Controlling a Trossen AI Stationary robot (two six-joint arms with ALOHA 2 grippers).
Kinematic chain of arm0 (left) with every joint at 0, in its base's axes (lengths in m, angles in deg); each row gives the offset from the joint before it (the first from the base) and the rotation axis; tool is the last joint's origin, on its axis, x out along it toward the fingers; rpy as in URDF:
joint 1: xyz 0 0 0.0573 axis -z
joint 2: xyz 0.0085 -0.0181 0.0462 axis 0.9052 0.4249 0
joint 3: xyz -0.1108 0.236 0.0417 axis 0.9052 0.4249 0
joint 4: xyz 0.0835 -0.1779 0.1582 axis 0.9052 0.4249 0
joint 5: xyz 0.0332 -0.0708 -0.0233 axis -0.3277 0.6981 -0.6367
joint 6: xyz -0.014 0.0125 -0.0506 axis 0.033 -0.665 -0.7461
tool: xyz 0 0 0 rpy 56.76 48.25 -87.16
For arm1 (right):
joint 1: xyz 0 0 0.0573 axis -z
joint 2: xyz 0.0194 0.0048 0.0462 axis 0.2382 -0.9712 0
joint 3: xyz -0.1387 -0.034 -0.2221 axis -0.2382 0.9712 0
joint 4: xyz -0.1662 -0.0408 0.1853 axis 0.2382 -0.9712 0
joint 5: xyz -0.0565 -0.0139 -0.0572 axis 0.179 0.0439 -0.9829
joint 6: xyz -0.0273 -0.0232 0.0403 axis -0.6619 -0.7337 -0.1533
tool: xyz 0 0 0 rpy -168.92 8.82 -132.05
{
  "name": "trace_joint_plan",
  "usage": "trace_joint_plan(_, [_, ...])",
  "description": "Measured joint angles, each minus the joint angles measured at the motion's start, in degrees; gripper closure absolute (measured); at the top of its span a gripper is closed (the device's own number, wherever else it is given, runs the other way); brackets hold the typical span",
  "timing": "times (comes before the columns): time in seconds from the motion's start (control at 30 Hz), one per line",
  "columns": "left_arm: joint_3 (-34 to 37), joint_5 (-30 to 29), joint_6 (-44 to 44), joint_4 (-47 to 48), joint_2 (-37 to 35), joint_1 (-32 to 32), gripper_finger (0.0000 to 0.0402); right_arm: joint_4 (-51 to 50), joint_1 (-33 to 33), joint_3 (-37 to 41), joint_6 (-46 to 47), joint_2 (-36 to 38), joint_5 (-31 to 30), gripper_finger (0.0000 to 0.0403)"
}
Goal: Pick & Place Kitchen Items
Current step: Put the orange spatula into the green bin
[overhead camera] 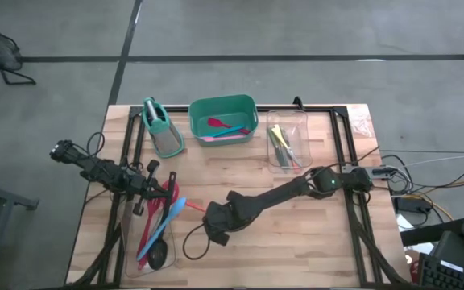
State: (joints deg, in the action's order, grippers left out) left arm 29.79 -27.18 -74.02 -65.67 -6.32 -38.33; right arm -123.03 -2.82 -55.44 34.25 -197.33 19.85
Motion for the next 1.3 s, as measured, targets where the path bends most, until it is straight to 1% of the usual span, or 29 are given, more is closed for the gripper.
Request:
trace_joint_plan(0.2, [0.00,0.01,-0.01,0.00,0.01,0.02,0.0392,-5.98,0.43,-0.13,0.24,2.53,-2.98,0.0388])
trace_joint_plan(0.3, [0.01,0.00,-0.01,0.00,0.00,0.02,0.0392,-11.73,0.57,-0.23,2.24,3.71,-5.84,0.0389])
trace_joint_plan(0.43, [0.01,0.00,0.00,-0.01,-0.01,0.02,0.0392,-18.94,1.25,-0.26,3.74,4.42,-8.18,0.0389])
trace_joint_plan(0.57, [0.00,0.01,-0.01,0.00,0.01,0.02,0.0392,-23.10,2.40,-0.31,3.58,6.33,-13.03,0.0389])
trace_joint_plan(0.7, [0.02,0.01,0.00,0.00,0.01,0.02,0.0392,-26.11,3.69,-0.39,2.11,9.07,-19.63,0.0389])
trace_joint_plan(0.8, [0.01,0.01,-0.01,0.00,0.01,0.02,0.0392,-25.55,5.99,-0.39,-1.12,11.25,-23.11,0.0389])
trace_joint_plan(0.87, [0.00,0.00,0.00,-0.02,0.01,0.02,0.0392,-25.03,8.10,-0.44,-4.98,12.33,-24.59,0.0389])
trace_joint_plan(1.0, [0.00,-0.01,-0.01,-0.02,0.01,0.02,0.0392,-23.42,13.24,-0.46,-13.86,12.85,-25.23,0.0386])
trace_joint_plan(1.17, [0.02,0.01,0.01,0.00,0.01,0.02,0.0392,-18.04,20.35,-0.48,-22.70,12.71,-25.38,0.0383])
trace_joint_plan(1.3, [0.00,-0.01,-0.01,0.00,0.01,0.02,0.0392,-15.92,25.43,-0.48,-24.97,12.55,-25.38,0.0382])
